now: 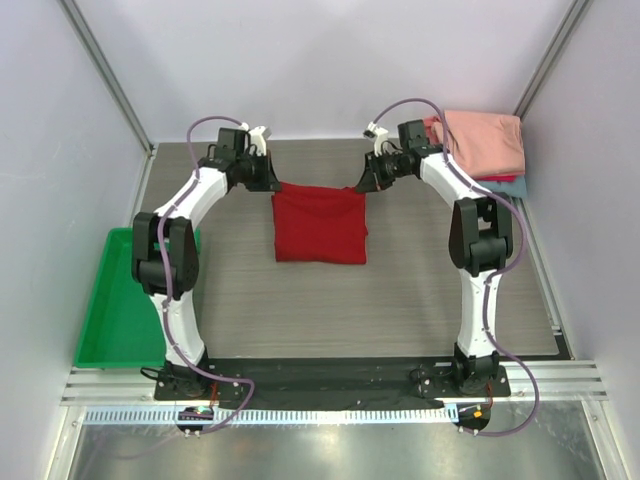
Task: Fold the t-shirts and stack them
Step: Fold the tshirt
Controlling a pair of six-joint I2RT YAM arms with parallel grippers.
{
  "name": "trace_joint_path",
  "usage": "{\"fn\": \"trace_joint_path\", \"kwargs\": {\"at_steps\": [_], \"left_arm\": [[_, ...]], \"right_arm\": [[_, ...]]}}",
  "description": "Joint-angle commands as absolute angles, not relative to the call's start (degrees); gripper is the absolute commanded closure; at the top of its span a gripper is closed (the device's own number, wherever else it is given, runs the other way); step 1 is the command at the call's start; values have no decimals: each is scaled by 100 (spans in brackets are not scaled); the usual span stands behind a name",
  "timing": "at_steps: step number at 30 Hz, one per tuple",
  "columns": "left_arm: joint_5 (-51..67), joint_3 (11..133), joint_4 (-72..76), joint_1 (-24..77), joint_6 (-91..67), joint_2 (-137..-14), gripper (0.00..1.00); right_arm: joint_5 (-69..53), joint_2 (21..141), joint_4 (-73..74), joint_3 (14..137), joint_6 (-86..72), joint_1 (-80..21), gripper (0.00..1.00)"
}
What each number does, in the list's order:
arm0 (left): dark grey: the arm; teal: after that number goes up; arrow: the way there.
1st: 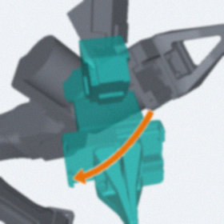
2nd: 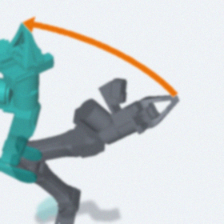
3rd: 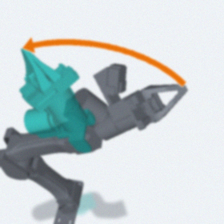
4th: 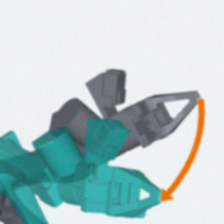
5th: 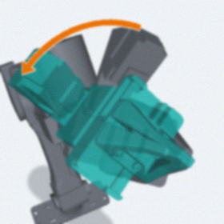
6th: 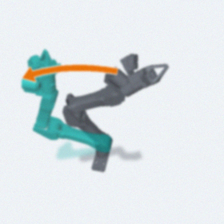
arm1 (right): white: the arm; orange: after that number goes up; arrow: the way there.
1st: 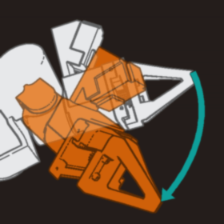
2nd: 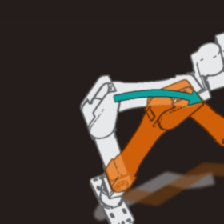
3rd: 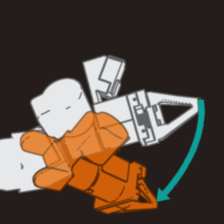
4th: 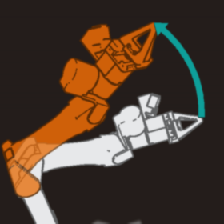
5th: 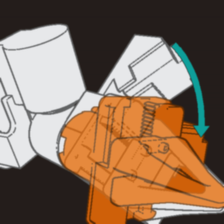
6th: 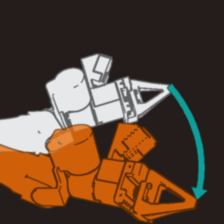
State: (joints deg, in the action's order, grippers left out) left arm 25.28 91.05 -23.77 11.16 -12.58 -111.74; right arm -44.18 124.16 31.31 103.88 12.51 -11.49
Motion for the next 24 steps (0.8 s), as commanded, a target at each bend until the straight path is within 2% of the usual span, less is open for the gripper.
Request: {"fn": "trace_joint_path", "kwargs": {"at_steps": [1, 8, 9, 11, 13, 15, 18, 21, 24], "left_arm": [[2259, 9483, -2004, 1037, -1195, -11495, 100], [1778, 10229, -1749, 1046, -1239, -12374, 100], [1610, 10457, -1714, 1072, -1213, -12497, 100], [1119, 10695, -1714, 1134, -1143, -12839, 98], [863, 10907, -1731, 1186, -1116, -12937, 89], [449, 10925, -1749, 1230, -1134, -12806, 73], [133, 10802, -1784, 1327, -1160, -12334, 60], [-208, 10557, -2003, 1493, -1099, -11832, 53], [-483, 10179, -2135, 1634, -757, -11506, 51]], "right_arm": [[-4307, 12629, 2962, 10845, 1231, -1090, 94], [-4105, 13349, 2532, 11442, 915, -1081, 91], [-4070, 13481, 2453, 11678, 871, -1081, 89], [-3842, 13840, 2356, 11908, 765, -1098, 72], [-3561, 13991, 2206, 12259, 703, -1125, 58], [-3174, 13879, 2215, 12366, 782, -1169, 55], [-3181, 13282, 2250, 11947, 782, -1099, 50], [-3557, 12659, 2390, 11157, 651, -950, 43], [-4259, 12358, 2557, 10384, 440, -809, 38]]}}
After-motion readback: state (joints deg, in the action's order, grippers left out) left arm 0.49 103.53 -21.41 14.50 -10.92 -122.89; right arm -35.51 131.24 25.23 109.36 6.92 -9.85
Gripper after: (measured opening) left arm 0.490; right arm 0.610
